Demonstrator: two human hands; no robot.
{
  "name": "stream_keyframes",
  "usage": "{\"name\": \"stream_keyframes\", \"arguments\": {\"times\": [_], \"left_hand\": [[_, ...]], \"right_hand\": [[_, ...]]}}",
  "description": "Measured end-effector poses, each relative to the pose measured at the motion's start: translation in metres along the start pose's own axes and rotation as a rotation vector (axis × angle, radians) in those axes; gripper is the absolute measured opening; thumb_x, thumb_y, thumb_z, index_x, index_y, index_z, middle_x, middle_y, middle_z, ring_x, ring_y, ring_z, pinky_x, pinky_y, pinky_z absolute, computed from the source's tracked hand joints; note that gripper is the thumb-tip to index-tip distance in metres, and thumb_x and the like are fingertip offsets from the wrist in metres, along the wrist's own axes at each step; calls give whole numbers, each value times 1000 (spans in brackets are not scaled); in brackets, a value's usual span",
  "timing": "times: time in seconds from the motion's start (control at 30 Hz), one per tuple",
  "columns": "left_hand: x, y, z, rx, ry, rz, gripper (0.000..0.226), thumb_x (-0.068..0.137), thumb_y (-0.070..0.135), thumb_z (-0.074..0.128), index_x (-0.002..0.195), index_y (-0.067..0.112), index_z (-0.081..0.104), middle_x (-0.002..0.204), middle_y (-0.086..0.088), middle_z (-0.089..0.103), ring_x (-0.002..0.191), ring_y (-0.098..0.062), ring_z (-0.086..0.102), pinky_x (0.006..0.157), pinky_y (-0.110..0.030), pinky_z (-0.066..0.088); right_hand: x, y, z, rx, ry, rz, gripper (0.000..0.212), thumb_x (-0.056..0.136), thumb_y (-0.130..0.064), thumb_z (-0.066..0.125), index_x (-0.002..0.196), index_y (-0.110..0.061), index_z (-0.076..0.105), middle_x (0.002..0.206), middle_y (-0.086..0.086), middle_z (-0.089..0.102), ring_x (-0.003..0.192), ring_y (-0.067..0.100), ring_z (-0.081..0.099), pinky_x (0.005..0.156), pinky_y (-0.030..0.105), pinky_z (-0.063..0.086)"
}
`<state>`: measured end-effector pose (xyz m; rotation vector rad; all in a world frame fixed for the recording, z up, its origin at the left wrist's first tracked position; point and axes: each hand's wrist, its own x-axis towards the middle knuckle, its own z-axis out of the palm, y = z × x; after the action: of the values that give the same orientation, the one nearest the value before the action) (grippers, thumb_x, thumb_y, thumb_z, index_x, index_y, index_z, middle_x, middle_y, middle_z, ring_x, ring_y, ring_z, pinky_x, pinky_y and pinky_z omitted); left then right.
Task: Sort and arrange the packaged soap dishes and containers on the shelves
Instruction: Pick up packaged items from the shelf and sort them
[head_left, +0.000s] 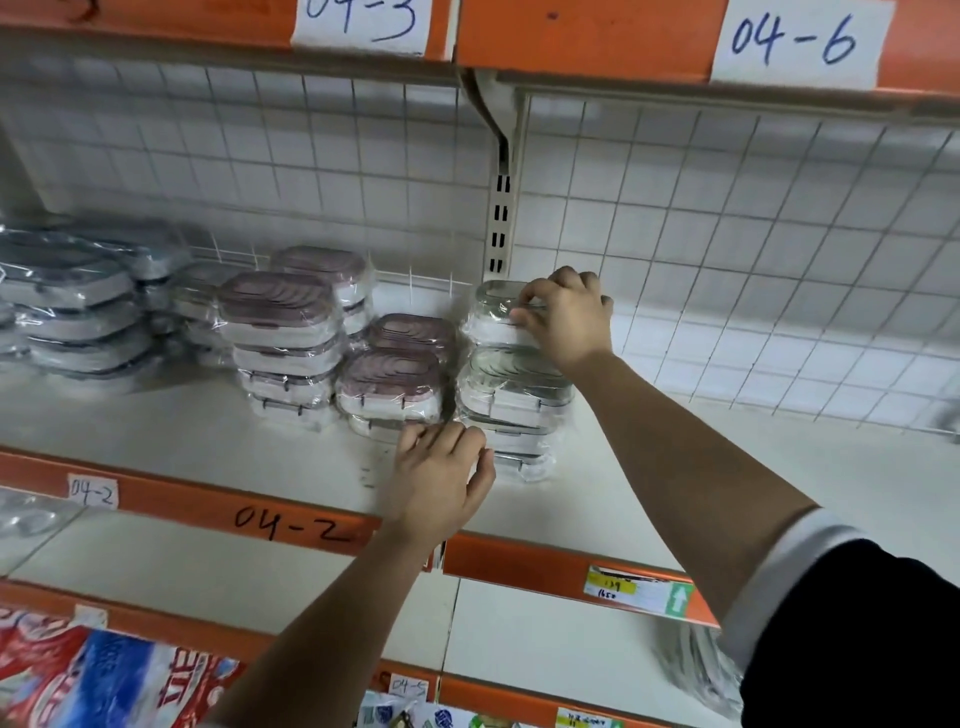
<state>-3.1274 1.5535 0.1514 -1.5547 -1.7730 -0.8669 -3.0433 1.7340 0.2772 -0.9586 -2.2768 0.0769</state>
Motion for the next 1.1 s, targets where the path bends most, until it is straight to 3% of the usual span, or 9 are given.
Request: {"name": "stream_keyframes", "arguments": {"times": [0.2, 0.33, 0.63, 0.87, 1.1], "left_hand": [[-2, 1, -2, 11, 8, 18, 19, 93, 25, 49, 78, 17, 58, 74, 3, 59, 68, -19, 56, 79, -36, 42], [-4, 16, -7, -25, 12, -36, 17, 91, 25, 51, 80, 16, 61, 75, 3, 62, 71, -21, 59, 78, -38, 42], [-25, 142, -5, -203, -75, 45, 17, 90, 26, 52, 84, 15, 64, 80, 4, 65, 73, -22, 61, 75, -37, 38], [-61, 256, -7, -276, -153, 97, 19, 91, 28, 50, 82, 15, 61, 79, 2, 61, 73, -23, 59, 74, -38, 38], [-118, 339, 4, -336, -306, 78, 20, 89, 28, 48, 84, 15, 62, 81, 2, 62, 75, -22, 59, 70, -38, 40]], "right_hand": [[-26, 11, -16, 67, -66, -1, 40, 98, -47, 47, 130, -26, 57, 133, -2, 54, 125, 29, 37, 96, 44, 39], [-65, 35, -36, 158, 28, 59, 39, 99, -37, 49, 131, -15, 56, 134, 4, 54, 124, 30, 40, 98, 43, 40], [-193, 132, -96, 95, 58, 258, 30, 97, -27, 54, 121, -10, 62, 126, 8, 59, 119, 34, 45, 95, 39, 40], [-297, 194, -155, 84, 97, 310, 24, 94, -17, 58, 115, -7, 65, 118, 11, 62, 113, 36, 49, 95, 33, 34], [-398, 232, -183, 88, 189, 324, 19, 88, -5, 61, 106, -3, 65, 110, 15, 60, 103, 35, 53, 89, 39, 40]]}}
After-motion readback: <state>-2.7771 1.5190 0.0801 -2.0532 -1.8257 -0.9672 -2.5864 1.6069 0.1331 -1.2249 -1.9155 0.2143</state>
